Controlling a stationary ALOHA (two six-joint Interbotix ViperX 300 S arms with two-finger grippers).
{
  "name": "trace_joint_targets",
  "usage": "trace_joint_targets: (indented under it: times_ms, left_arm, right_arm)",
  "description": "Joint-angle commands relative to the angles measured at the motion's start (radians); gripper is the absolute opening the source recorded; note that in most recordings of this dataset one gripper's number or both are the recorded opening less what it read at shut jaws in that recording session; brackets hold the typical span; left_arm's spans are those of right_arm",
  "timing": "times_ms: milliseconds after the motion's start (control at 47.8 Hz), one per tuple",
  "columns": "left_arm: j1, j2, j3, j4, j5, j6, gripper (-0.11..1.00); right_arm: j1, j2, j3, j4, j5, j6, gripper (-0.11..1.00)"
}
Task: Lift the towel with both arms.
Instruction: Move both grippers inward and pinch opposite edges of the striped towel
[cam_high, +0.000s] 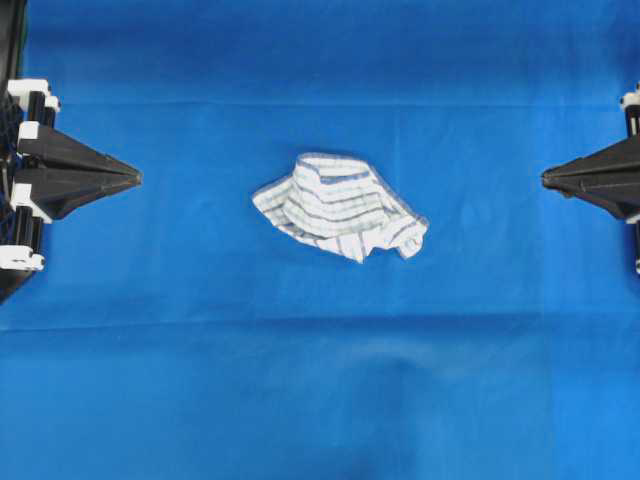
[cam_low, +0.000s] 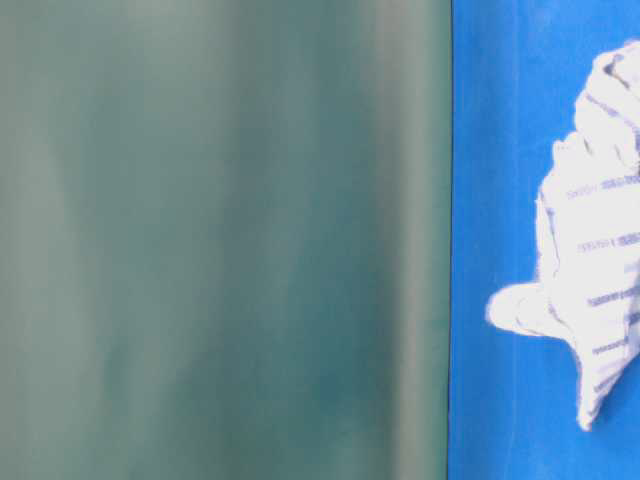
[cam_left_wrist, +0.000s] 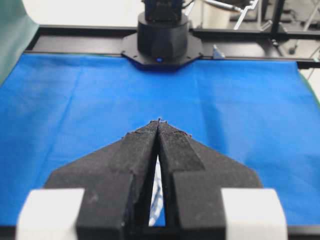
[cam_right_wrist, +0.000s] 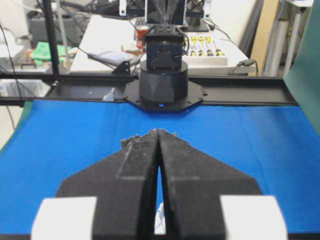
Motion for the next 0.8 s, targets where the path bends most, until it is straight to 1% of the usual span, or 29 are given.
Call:
trace_joint_targets:
  times_ms: [0, 147, 356, 482, 649, 691, 733, 775]
  left_arm:
    - [-0.015, 0.023, -0.023, -0.015, 0.026, 0.008, 0.00]
    - [-0.015, 0.067, -0.038, -0.017, 0.023, 0.008, 0.00]
    - [-0.015, 0.193, -0.054, -0.020, -0.018, -0.003, 0.00]
    - [-0.014, 0.281, -0.069, -0.021, -0.035, -0.009, 0.00]
    - [-0.014, 0.391, -0.103, -0.026, -0.040, -0.011, 0.01]
    - [-0.014, 0.431, -0.117, -0.026, -0.043, -0.012, 0.04]
    - [-0.014, 0.463, -0.124, -0.026, -0.044, -0.012, 0.11]
    - [-0.014, 0.495, -0.133, -0.026, -0.044, -0.011, 0.22]
  right_arm:
    - [-0.002, 0.012, -0.020, 0.002, -0.002, 0.003, 0.00]
    - [-0.002, 0.038, -0.052, 0.002, 0.067, 0.005, 0.00]
    - [-0.002, 0.126, -0.077, 0.005, 0.161, 0.009, 0.00]
    - [-0.002, 0.199, -0.081, 0.008, 0.167, 0.012, 0.00]
    - [-0.002, 0.313, -0.094, 0.008, 0.163, 0.044, 0.01]
    - [-0.002, 0.341, -0.100, 0.008, 0.163, 0.052, 0.01]
    - [-0.002, 0.368, -0.106, 0.008, 0.163, 0.058, 0.01]
    - [-0.002, 0.399, -0.114, 0.008, 0.163, 0.063, 0.06]
